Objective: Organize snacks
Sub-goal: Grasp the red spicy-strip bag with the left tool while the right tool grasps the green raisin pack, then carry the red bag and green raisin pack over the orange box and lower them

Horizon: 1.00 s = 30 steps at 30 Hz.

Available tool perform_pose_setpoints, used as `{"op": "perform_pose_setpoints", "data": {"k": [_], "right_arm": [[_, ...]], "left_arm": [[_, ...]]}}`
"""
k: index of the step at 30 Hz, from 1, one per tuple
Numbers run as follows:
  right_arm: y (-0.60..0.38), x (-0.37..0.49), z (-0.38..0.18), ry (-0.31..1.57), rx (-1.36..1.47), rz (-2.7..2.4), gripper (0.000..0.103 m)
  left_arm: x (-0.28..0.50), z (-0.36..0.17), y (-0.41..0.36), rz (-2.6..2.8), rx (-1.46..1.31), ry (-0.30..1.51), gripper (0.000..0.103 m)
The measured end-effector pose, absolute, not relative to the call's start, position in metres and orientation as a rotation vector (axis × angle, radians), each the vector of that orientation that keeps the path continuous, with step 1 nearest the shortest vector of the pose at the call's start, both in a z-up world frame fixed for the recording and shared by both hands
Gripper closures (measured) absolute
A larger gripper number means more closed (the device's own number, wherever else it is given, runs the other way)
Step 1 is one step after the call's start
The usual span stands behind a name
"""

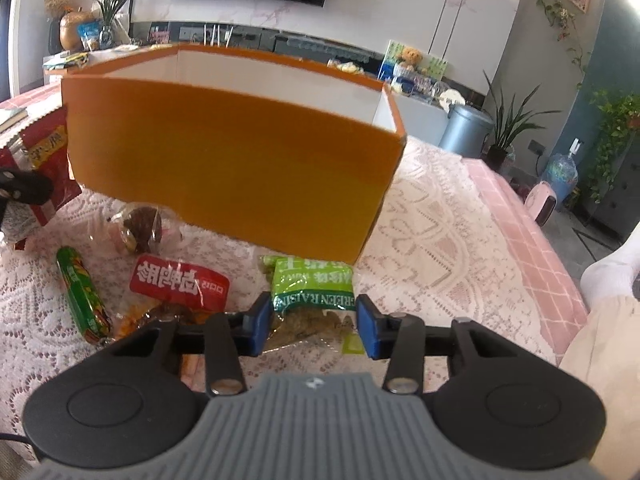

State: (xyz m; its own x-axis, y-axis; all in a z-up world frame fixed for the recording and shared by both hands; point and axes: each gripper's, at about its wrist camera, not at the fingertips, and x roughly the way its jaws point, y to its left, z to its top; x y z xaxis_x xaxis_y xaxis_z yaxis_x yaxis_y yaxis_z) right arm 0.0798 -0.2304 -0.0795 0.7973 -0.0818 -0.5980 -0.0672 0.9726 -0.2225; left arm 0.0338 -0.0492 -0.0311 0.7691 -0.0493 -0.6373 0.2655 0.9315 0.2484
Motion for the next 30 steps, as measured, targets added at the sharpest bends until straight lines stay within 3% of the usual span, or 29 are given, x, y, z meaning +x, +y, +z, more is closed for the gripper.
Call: {"op": "perform_pose_setpoints", "data": {"k": [18,30], "right_arm": [[-0.238,0.031,-0.013,0.476,-0.138,0.085,0.061],[-0.229,0.059,0.058,0.398,-0.149,0.188,0.061]], "left_arm": [[0.022,0.044,-0.027,-0.206,0.171,0.555,0.076],[0.060,0.080,-0.046,-0.288,0.190,0.530,0.076]]}}
